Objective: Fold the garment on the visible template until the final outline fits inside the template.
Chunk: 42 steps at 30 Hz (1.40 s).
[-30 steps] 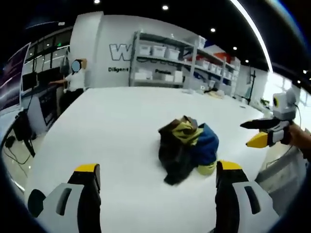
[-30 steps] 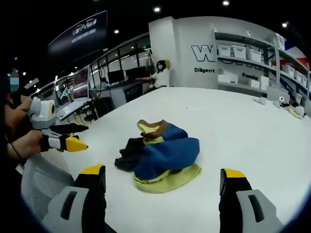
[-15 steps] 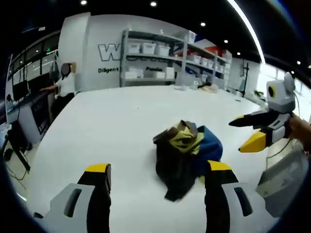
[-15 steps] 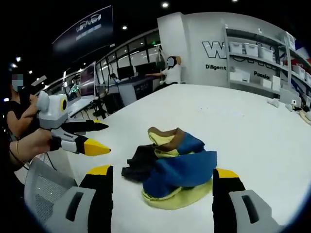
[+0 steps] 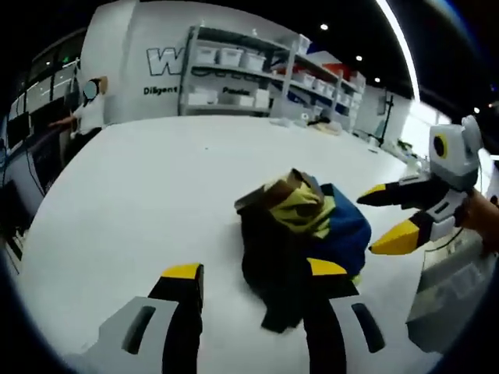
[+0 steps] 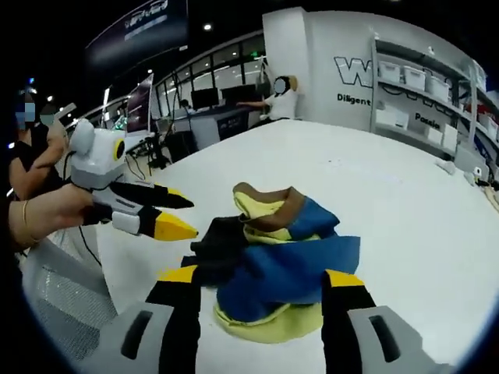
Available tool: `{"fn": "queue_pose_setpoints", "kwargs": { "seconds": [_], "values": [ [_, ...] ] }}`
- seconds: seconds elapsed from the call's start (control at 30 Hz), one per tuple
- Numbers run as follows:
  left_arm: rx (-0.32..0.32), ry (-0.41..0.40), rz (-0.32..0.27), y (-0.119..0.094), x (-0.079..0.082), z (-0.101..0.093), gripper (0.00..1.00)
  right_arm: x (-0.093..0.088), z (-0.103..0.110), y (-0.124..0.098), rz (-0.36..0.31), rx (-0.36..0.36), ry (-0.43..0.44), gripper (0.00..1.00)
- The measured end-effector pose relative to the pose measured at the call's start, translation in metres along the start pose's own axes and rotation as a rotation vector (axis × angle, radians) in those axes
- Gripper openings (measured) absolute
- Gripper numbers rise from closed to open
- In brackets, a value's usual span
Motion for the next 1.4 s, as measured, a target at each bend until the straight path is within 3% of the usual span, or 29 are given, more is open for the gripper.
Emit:
{"fn": "queue_pose_setpoints", "kwargs": {
  "seconds": [0.07,0.2,0.37,0.5,0.63,0.93,1.4],
  "values": [
    [-0.036,-0.010,0.038,0.006,-0.004,0.000,0.36,-0.001,-0.001,0.003,0.016,-0.004,-0.026,0.41],
    [-0.024,-0.007,0.041,0.017,-0.009,0.003,0.35,-0.003,-0.003,0.004,0.035,-0.020,-0.042,0.25],
    [-0.038,-0.031,0.058,0.028,-0.013,0.002,0.27,-0.006,-0.003,0.004,0.046,-0.019,-0.045,0.16],
    [-0.047,-0.059,0.110,0.035,-0.022,0.001,0.19,-0.007,-0.003,0.005,0.070,-0.020,-0.050,0.10],
    [-0.053,-0.080,0.106,0.036,-0.024,0.002,0.03,-0.006,0.001,0.006,0.071,-0.018,-0.050,0.03],
    [-0.048,-0.099,0.101,0.033,-0.026,0.001,0.00,0.006,0.000,-0.001,0.051,-0.039,-0.121,0.00],
    [-0.022,-0.098,0.000,0.015,0.006,0.012,0.00,0.033,-0.014,-0.021,-0.020,-0.070,-0.133,0.00]
  ]
}}
Point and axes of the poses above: the point that each gripper's makers call its tool centre point, and the gripper's own axes: y roughly forward along the fingers, z roughly to its left, x roughly out of its top, the point moved 9 cm from there along -y, roughly backward along the fingers, and after that the axes turned 9 degrees about -z, right-handed, at the moved point
